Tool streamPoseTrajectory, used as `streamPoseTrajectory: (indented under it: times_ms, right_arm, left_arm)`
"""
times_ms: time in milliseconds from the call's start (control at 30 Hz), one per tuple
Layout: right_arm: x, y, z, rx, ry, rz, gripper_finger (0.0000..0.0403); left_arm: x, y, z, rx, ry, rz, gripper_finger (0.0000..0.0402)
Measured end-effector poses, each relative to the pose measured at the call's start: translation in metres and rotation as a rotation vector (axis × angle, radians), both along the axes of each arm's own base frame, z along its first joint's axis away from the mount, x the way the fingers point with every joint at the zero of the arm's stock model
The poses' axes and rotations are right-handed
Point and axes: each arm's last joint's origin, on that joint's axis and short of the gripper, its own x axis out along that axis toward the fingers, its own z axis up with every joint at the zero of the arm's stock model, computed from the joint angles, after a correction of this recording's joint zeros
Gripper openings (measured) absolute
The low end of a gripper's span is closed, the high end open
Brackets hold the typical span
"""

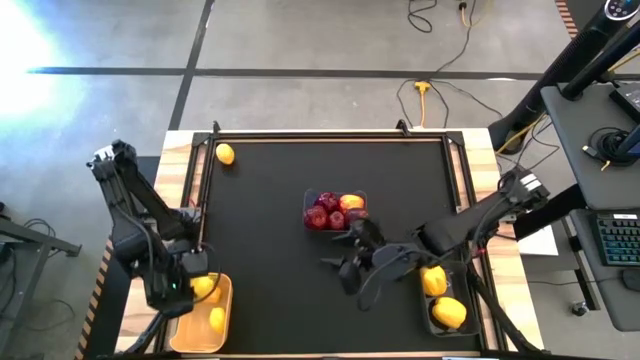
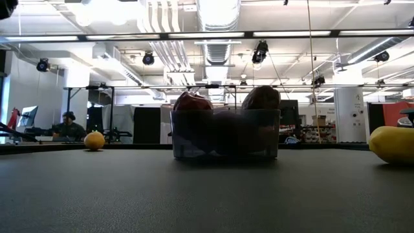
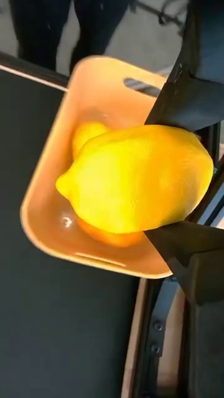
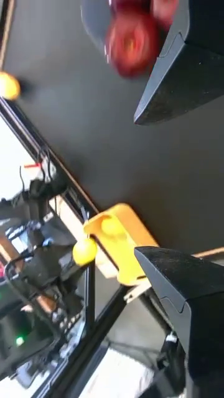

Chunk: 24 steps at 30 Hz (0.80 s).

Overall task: Sort produce into baskets
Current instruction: Put the yellow lemon into the yellow bin

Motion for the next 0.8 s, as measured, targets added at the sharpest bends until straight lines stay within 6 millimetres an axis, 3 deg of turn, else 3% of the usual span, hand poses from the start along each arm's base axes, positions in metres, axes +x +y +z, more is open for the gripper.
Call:
streamPoseTrajectory:
  times_ms: [167,400,600,800]
  right_arm:
    - [0.023,0.023,-0.026,0.083,-0.018,0.046,0.0325]
    - [0.035,0.048,-0.054,0.160,0.043,0.058,0.0325]
    - [0.040,0.058,-0.041,0.144,0.021,0.081,0.0325]
    - [0.042,0.051,-0.025,0.111,0.020,0.079,0.0325]
  left_arm:
    - [0.002,-0.020,-0.014,0.041,0.049,0.000,0.0196]
    - [0.006,-0.042,-0.038,0.130,0.134,-0.026,0.0198]
    - [0.005,-0.053,-0.050,0.147,0.217,-0.093,0.0207]
    - [0.005,-0.063,-0.056,0.147,0.231,-0.122,0.0254]
